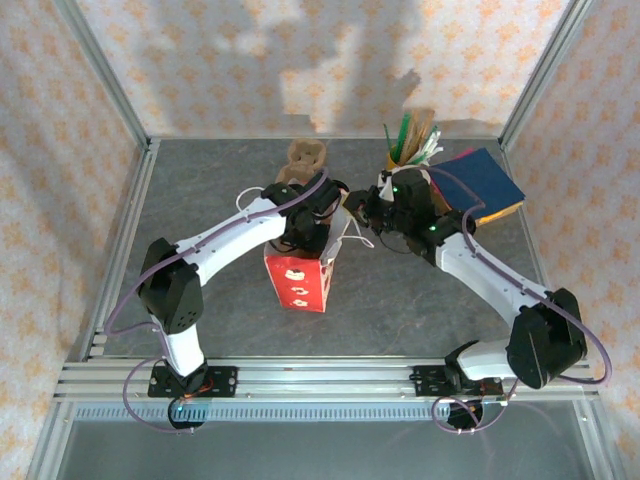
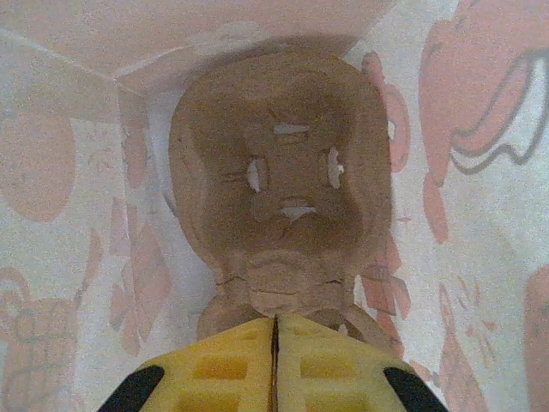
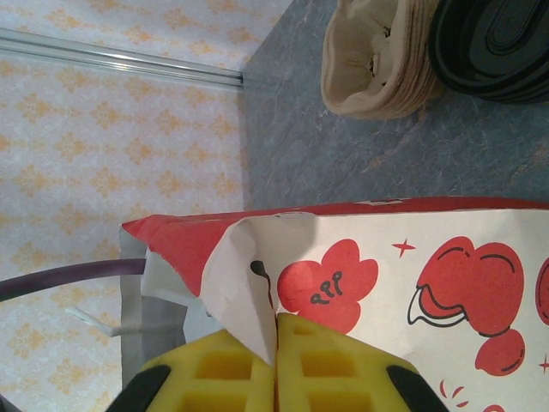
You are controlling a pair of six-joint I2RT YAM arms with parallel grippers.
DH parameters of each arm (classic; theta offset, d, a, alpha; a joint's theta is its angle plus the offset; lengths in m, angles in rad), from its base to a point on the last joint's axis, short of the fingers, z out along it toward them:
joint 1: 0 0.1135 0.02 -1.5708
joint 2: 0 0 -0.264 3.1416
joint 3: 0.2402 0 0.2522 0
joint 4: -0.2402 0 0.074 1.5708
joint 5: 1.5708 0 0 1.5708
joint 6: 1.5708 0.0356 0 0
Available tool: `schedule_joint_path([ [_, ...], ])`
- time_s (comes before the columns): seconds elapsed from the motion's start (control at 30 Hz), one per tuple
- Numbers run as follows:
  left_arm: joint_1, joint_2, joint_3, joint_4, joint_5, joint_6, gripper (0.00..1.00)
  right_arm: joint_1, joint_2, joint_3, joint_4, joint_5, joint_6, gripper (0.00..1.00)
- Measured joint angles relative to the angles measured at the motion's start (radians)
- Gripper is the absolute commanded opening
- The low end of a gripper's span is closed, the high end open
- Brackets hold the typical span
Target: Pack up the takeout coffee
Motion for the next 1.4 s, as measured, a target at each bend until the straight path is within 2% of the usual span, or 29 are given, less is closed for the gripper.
schedule_joint_path([
  [0.43, 0.008, 0.031, -0.079, 0.072, 0.059, 0.010, 0.10, 0.000, 0.028, 0.102, -0.161, 0.001, -0.084, 0.07],
  [1.4, 0.008, 0.110, -0.184, 0.219, 0.182, 0.010, 0.08, -0.005, 0.031, 0.126, -0.214, 0.012, -0.109, 0.07],
])
